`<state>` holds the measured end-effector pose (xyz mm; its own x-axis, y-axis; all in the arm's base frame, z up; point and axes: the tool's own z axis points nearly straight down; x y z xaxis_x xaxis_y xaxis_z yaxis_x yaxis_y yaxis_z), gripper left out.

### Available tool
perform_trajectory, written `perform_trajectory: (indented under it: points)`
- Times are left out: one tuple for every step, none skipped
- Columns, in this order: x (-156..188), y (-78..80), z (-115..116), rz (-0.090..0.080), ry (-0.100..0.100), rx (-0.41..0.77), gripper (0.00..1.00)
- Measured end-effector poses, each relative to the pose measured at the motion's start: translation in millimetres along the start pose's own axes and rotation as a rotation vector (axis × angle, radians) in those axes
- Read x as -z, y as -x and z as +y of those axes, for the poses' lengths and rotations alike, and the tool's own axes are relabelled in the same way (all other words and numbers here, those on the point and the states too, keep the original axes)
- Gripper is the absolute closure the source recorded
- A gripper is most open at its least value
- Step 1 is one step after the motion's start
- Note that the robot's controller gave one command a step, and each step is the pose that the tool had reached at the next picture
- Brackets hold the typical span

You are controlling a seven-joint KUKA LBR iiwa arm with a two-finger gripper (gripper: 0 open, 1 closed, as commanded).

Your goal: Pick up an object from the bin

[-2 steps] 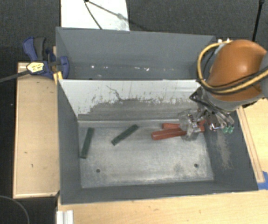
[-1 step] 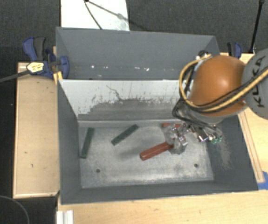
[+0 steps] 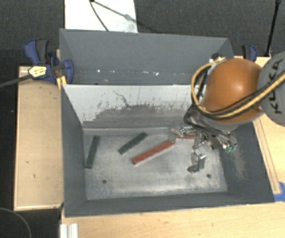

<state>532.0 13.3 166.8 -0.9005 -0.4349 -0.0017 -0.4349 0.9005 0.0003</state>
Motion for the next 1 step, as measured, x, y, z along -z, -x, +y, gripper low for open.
perform_trajectory:
  points:
    - [-100.5,27.9,28.9,0.004,0.004,0.077,0.0]
